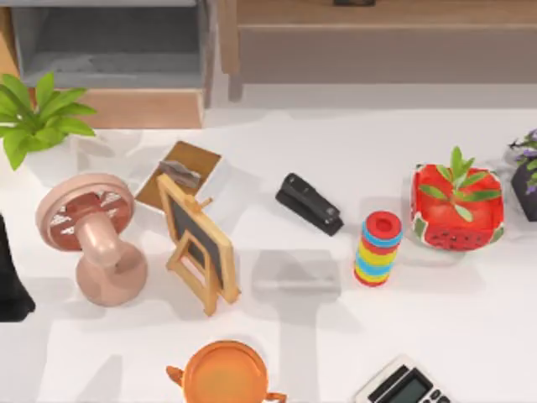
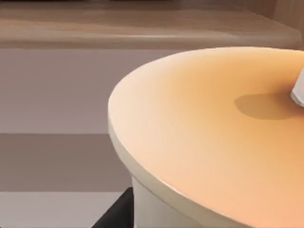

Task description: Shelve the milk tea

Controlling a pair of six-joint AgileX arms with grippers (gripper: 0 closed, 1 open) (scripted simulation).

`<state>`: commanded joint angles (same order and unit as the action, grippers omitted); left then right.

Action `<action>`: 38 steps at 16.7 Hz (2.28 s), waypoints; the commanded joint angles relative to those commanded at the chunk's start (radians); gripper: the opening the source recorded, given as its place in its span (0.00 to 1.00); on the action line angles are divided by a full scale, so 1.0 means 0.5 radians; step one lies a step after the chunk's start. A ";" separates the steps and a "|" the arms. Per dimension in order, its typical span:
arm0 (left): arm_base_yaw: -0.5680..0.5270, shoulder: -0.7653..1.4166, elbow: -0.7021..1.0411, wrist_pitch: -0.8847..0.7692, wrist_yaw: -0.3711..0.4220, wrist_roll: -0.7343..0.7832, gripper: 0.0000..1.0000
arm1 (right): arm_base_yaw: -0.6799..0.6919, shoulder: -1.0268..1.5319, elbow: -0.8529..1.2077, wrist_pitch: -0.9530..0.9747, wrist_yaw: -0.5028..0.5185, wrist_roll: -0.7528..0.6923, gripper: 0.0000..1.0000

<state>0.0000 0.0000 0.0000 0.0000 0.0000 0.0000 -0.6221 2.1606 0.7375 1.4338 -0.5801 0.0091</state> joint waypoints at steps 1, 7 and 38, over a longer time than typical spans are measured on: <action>0.000 0.000 0.000 0.000 0.000 0.000 1.00 | 0.000 -0.019 0.019 0.003 0.003 0.001 0.00; 0.000 0.000 0.000 0.000 0.000 0.000 1.00 | 0.028 -0.212 0.194 -0.184 0.068 0.008 0.00; 0.000 0.000 0.000 0.000 0.000 0.000 1.00 | 0.699 -0.719 1.211 -2.110 0.679 -0.042 0.00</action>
<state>0.0000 0.0000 0.0000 0.0000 0.0000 0.0000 -0.2728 1.8011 1.3430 0.3789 -0.2404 -0.0119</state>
